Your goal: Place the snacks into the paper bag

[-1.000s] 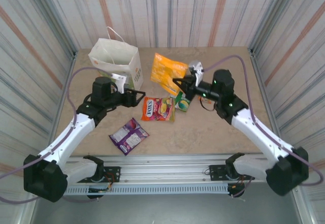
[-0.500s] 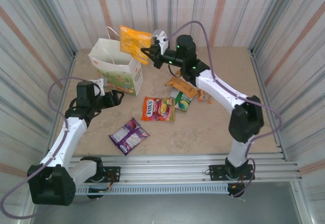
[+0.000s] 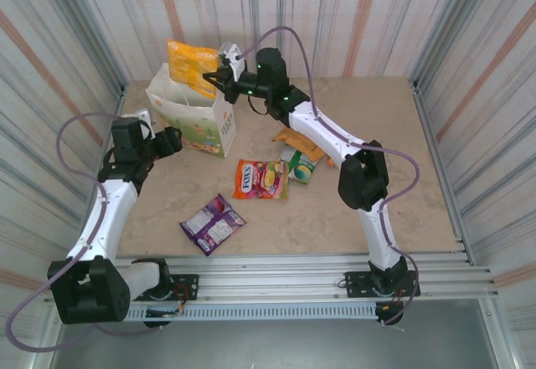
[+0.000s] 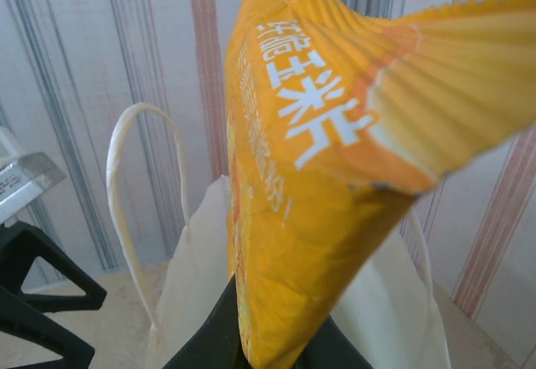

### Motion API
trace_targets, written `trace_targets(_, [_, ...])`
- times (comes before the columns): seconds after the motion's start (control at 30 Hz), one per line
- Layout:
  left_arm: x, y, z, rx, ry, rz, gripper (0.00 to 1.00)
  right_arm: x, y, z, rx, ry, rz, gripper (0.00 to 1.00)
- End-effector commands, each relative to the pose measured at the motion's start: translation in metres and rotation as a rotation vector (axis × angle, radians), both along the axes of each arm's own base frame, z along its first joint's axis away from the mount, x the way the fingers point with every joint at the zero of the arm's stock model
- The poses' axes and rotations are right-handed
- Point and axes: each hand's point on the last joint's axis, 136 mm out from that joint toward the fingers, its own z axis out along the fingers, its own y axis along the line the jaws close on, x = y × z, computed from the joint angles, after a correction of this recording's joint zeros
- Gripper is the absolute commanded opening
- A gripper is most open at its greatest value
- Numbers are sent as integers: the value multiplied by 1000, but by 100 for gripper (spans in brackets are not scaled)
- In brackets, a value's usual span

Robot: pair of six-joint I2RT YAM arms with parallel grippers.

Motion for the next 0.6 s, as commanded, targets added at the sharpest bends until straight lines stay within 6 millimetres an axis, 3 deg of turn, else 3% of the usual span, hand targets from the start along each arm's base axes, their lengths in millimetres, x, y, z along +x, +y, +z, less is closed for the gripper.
trace_targets(0.0, [18,13,29,39,-101,46,81,0,12,-7,-6,23,30,12])
trace_targets(0.2, [33,16,36,36,-127,48,81,5,18,-18,-15,59,29,17])
trace_targets(0.4, [39,15,41,31,-143,43,81,5,14,-17,-28,79,8,39])
trace_targets(0.57, [42,14,42,32,-150,29,81,2,11,-10,-34,82,2,42])
